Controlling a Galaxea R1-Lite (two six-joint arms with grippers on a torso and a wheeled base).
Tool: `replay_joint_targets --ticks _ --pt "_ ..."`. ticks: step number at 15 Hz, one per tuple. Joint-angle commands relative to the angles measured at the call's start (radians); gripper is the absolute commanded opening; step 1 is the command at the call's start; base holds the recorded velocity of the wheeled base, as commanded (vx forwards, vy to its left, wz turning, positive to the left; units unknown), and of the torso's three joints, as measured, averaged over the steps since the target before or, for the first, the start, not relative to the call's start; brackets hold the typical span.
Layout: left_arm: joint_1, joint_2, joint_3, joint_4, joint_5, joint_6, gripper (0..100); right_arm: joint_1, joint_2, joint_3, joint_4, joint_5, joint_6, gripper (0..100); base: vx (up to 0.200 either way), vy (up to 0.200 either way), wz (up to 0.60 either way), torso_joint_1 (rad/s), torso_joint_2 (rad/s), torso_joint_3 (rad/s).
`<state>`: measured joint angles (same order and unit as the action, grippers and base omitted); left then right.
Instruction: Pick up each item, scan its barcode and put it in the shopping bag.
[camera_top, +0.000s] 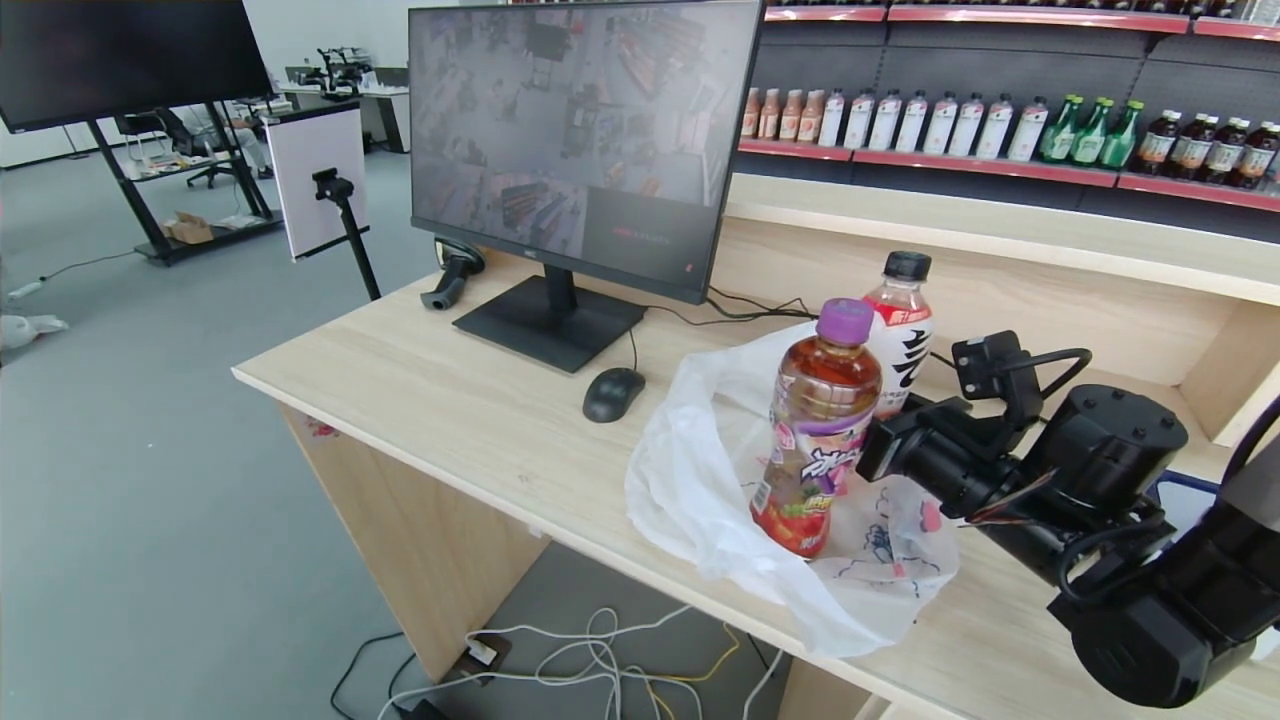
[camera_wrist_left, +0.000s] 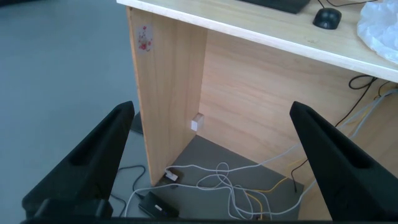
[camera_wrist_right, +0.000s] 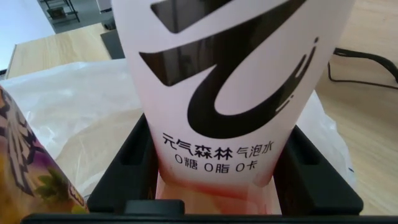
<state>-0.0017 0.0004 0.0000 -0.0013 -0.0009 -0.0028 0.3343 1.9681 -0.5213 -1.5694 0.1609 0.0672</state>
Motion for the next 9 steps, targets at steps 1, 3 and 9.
replay_joint_targets --ticks 1,3,9 --pt "0.000 0.000 0.000 0.000 0.001 0.000 100 0.000 0.006 0.003 -0.001 0.000 0.000 0 0.000 0.000 0.00 0.000 0.00 0.000" --pt "0.000 0.000 0.000 0.000 -0.001 0.000 100 0.000 0.005 0.043 -0.001 0.000 -0.001 0 0.000 0.000 0.00 0.000 0.00 0.000" --pt "0.000 0.000 0.000 0.000 -0.001 0.000 100 -0.004 0.006 0.060 -0.001 0.000 0.000 0 0.000 0.000 0.00 0.000 0.00 0.000"
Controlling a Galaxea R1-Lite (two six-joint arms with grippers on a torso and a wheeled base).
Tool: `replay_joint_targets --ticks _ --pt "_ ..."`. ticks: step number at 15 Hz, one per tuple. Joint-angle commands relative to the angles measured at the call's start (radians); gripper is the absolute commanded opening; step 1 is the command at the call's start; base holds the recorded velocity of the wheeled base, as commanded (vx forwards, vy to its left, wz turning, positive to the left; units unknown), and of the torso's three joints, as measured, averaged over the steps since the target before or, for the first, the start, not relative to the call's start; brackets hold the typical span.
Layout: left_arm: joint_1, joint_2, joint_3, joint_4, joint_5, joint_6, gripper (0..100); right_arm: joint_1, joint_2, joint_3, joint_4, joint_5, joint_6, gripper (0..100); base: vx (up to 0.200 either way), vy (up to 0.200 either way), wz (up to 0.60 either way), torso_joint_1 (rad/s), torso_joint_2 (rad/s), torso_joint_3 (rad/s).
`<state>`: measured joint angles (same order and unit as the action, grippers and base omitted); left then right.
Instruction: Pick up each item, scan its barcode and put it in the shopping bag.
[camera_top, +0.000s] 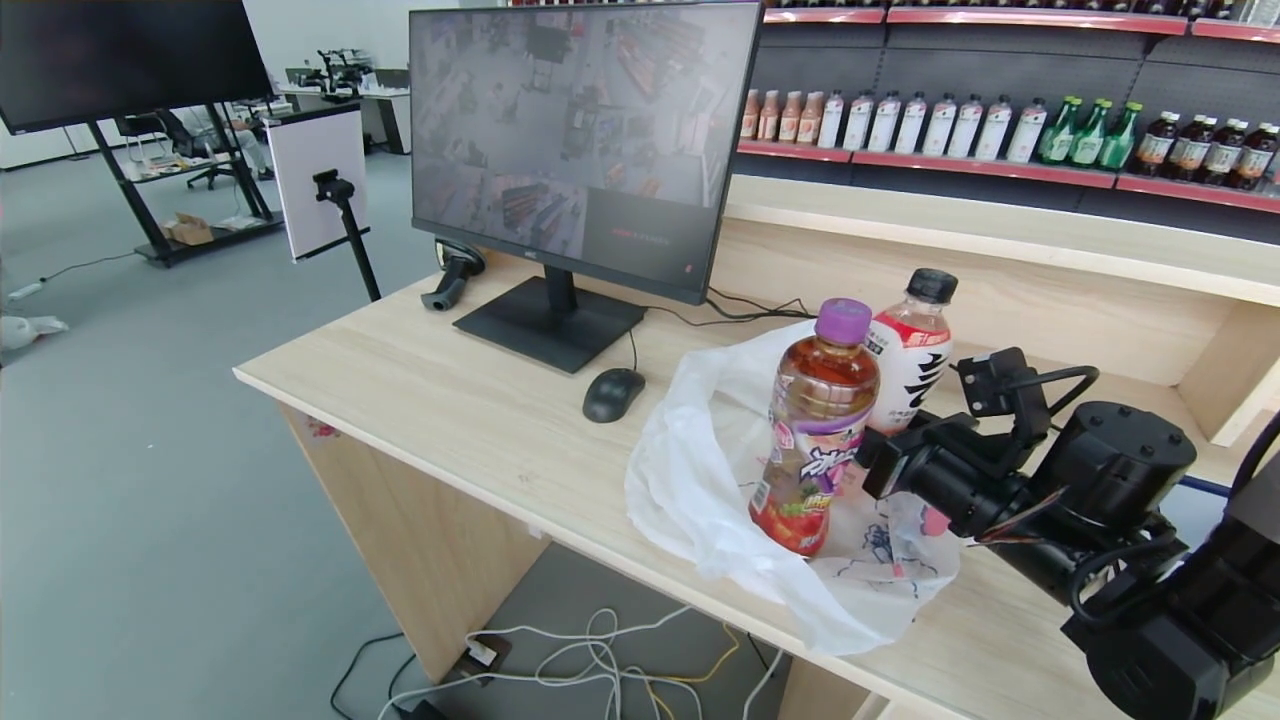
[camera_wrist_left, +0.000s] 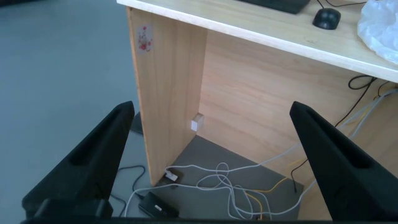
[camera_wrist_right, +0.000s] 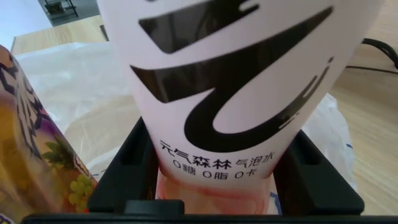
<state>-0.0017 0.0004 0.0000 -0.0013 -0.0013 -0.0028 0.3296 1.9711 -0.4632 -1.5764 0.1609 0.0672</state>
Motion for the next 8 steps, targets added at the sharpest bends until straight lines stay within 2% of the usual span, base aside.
replay_joint_targets --ticks 1,8 --pt "0.000 0.000 0.000 0.000 0.000 0.000 100 0.002 0.003 0.001 0.006 0.000 0.000 0 0.000 0.000 0.00 0.000 0.00 0.000" --pt "0.000 0.000 0.000 0.000 0.000 0.000 100 0.025 0.003 0.006 0.006 0.000 -0.003 0 0.000 0.000 0.00 0.000 0.00 0.000"
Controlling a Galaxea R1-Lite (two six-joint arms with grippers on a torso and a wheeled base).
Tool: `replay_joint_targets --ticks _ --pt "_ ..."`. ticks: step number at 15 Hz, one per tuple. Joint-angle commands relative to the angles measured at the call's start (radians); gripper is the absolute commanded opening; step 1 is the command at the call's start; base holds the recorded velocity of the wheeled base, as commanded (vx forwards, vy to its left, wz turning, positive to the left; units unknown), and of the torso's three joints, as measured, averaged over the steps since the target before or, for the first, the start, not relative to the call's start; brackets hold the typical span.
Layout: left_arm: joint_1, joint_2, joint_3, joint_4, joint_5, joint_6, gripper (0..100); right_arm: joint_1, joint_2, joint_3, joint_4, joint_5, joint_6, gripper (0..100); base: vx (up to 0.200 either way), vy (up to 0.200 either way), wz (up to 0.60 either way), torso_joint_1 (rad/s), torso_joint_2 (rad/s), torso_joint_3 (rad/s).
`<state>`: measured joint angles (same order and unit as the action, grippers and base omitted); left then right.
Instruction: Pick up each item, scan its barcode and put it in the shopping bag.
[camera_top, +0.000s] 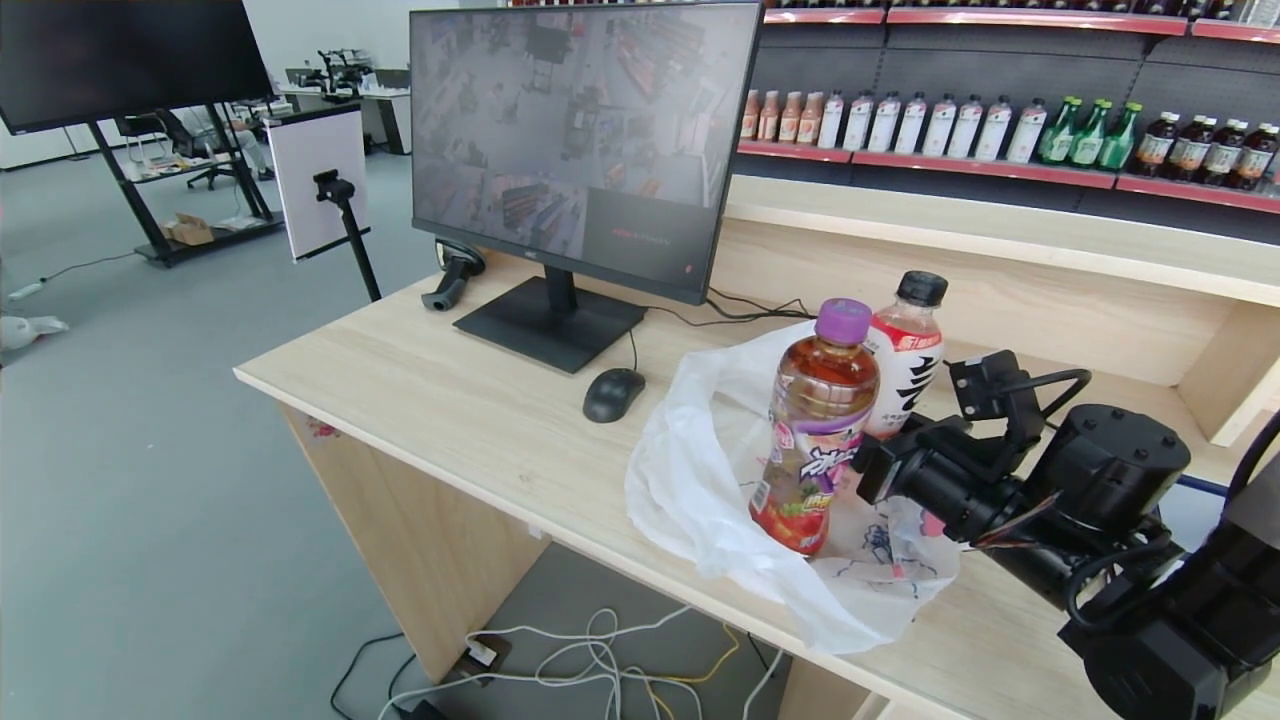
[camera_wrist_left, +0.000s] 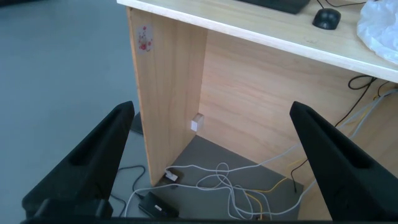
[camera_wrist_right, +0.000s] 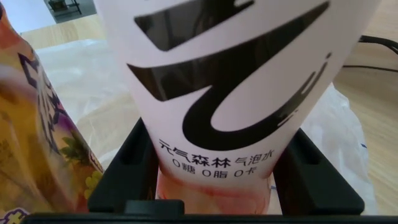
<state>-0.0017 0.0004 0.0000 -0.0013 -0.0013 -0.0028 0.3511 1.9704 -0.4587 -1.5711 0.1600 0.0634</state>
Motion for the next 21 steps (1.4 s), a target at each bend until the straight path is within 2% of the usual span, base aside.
replay_joint_targets --ticks 1,16,21 --pt "0.000 0.000 0.000 0.000 0.001 0.000 100 0.003 0.004 0.000 0.000 0.001 -0.001 0 0.000 0.000 0.00 0.000 0.00 0.000" --pt "0.000 0.000 0.000 0.000 0.000 0.000 100 0.022 0.008 0.003 0.000 0.004 -0.105 0 0.000 0.000 0.00 0.000 0.00 0.000" --pt "0.000 0.000 0.000 0.000 0.001 0.000 100 0.054 0.008 0.006 0.000 0.004 -0.146 0 0.000 0.000 0.00 0.000 0.00 0.000"
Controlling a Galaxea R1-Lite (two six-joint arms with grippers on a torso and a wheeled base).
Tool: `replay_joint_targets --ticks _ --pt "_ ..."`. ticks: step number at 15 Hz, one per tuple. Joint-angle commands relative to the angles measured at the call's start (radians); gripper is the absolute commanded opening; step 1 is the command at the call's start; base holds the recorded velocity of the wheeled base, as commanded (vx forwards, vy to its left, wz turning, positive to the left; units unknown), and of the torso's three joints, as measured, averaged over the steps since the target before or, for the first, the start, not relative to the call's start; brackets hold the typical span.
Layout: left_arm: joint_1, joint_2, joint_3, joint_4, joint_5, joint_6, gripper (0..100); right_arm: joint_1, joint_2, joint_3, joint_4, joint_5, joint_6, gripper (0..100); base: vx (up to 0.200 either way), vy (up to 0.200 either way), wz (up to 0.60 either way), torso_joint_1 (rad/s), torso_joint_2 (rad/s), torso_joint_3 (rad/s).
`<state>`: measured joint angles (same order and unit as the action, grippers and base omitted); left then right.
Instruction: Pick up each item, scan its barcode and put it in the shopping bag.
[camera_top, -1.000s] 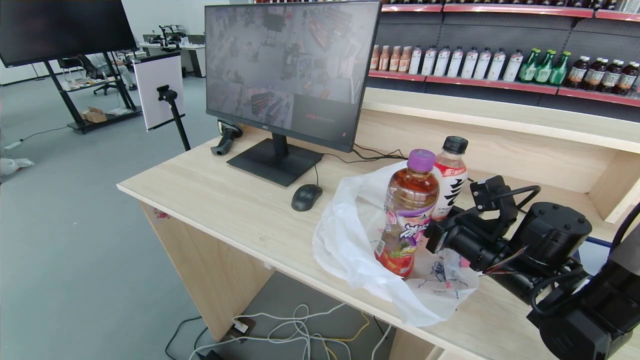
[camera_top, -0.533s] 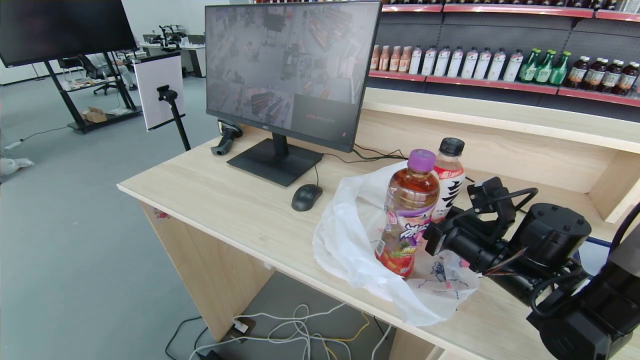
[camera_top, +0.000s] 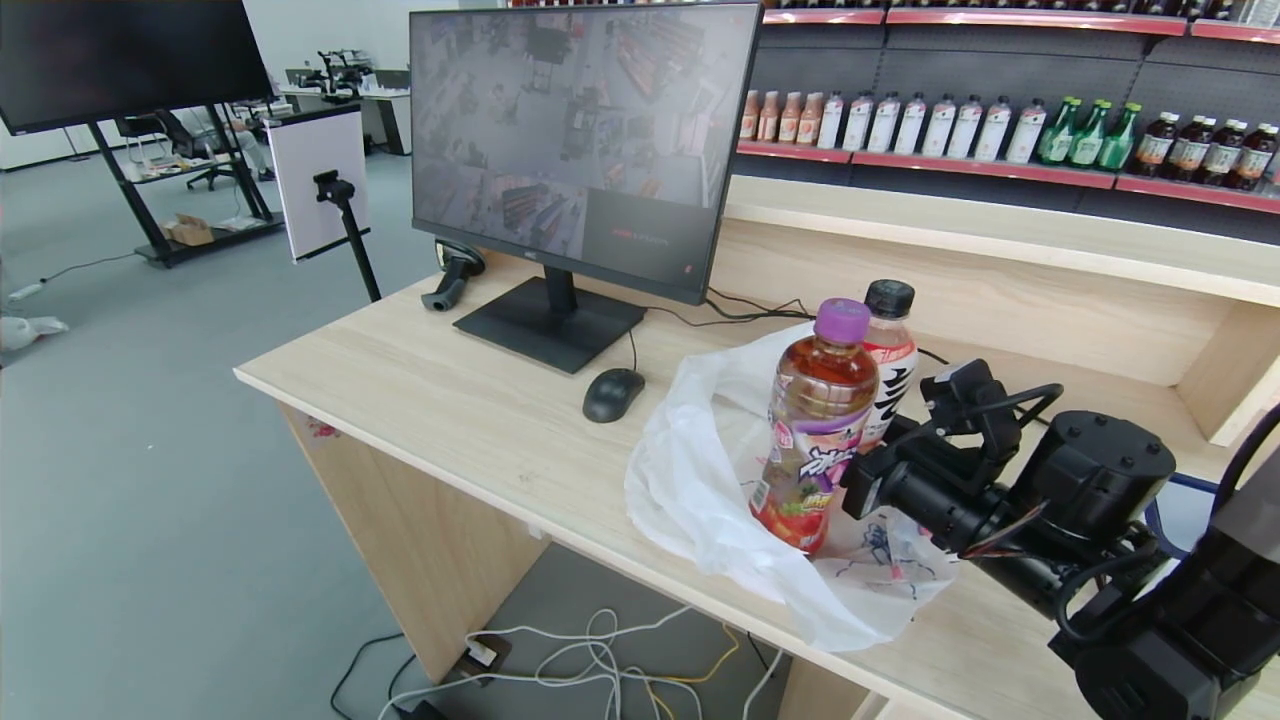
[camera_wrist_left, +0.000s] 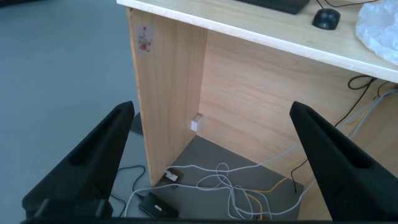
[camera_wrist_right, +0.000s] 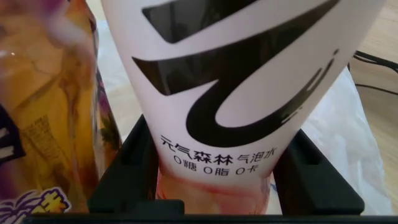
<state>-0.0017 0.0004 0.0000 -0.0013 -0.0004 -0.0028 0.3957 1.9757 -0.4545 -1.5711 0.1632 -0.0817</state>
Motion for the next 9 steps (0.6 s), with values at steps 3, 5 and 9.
replay_joint_targets --ticks 3,5,9 --pt "0.000 0.000 0.000 0.000 -0.001 0.000 100 0.015 0.014 0.003 0.000 0.001 0.003 0 0.000 0.000 0.00 0.000 0.00 0.000" --pt "0.000 0.000 0.000 0.000 0.000 0.000 100 0.015 0.014 0.003 0.000 0.001 0.005 0 0.000 0.000 0.00 0.000 0.00 0.000" --pt "0.000 0.000 0.000 0.000 -0.001 0.000 100 0.011 0.018 0.005 0.000 0.001 0.028 0 0.000 0.000 0.00 0.000 0.00 0.000"
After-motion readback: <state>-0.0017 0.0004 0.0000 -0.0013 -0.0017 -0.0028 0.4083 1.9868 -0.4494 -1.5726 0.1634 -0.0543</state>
